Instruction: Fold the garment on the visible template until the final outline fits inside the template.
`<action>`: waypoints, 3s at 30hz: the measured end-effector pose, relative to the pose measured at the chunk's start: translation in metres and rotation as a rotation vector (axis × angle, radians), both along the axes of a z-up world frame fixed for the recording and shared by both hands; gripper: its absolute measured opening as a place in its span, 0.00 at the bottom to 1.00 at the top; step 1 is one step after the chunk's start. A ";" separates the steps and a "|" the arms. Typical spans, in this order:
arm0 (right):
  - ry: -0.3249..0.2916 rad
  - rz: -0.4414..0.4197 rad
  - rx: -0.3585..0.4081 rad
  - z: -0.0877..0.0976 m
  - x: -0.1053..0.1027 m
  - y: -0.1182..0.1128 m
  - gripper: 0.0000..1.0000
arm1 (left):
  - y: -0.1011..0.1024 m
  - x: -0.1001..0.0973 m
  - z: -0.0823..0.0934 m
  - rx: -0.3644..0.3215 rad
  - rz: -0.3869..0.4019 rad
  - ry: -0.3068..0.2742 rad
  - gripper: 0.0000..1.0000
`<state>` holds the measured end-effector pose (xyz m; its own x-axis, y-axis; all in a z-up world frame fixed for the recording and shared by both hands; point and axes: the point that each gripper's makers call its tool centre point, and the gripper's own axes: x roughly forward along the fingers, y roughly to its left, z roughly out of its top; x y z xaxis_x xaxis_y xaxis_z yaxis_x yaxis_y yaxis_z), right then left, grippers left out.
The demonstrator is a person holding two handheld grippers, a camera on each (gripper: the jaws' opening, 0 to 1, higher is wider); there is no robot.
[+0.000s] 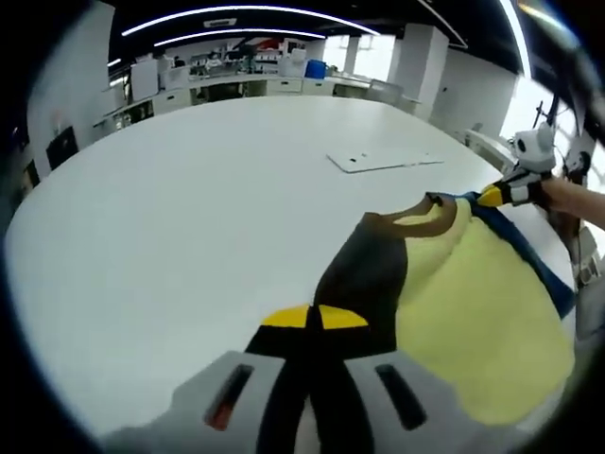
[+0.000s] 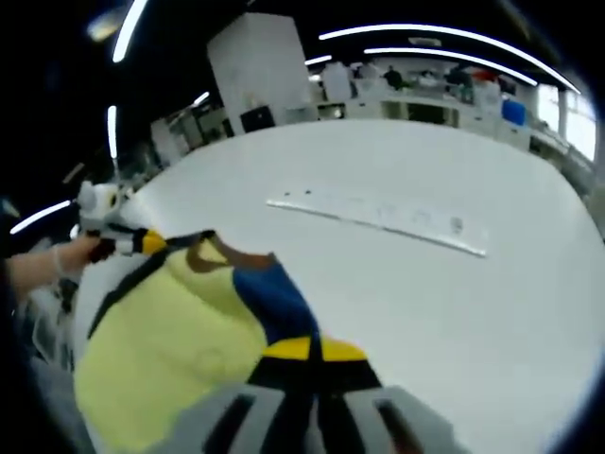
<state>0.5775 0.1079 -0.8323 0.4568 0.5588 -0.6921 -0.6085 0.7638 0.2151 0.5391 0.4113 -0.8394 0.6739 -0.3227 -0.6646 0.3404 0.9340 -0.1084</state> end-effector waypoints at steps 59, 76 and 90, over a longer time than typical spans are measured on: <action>-0.186 0.059 0.102 0.080 -0.139 -0.030 0.89 | -0.027 -0.138 0.102 -0.151 -0.163 -0.287 0.94; -0.189 0.030 0.120 0.082 -0.200 -0.057 0.87 | -0.026 -0.180 0.108 -0.165 -0.142 -0.303 0.92; -0.190 0.040 0.132 0.078 -0.222 -0.065 0.83 | -0.021 -0.198 0.099 -0.153 -0.138 -0.272 0.89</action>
